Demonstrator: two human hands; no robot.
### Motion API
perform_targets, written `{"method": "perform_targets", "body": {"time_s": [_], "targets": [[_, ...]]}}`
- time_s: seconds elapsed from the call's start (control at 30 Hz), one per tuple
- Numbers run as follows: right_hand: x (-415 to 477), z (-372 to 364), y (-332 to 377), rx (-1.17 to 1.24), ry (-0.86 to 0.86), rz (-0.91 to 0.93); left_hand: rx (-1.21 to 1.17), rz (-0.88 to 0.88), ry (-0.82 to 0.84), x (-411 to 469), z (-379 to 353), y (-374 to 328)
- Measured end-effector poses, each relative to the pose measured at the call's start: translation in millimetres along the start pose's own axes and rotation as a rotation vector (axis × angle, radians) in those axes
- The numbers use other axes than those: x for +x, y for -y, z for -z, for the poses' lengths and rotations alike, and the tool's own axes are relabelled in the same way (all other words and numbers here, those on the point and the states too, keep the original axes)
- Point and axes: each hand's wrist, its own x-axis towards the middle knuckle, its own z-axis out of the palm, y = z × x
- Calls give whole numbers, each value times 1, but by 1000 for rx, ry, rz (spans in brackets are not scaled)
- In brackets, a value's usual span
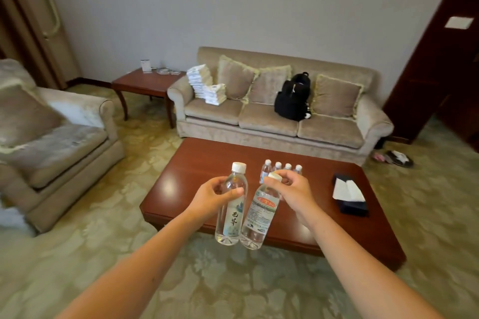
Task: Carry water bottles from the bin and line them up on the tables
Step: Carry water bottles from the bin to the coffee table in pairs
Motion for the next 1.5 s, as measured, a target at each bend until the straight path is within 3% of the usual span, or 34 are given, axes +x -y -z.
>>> {"method": "perform_targets", "body": {"time_s": [0.3,0.77,0.93,1.13,1.3,1.5], "targets": [[136,-13,1,-57,78,3,-17,8,-42,122,24,0],[281,-56,-21,-34,-71,-89,76,16,181,308,70,40],[336,-78,-83,-54,-111,-125,14,41,233,366,60,102],[404,-113,-212,-96,-133,-60,-30,-28,241,434,32,236],[445,-140,-305,-146,-190,55,15,-170,224,491,12,332],[476,-158,-363,-181,-260,253,63,-359,190,538,-4,392]]}}
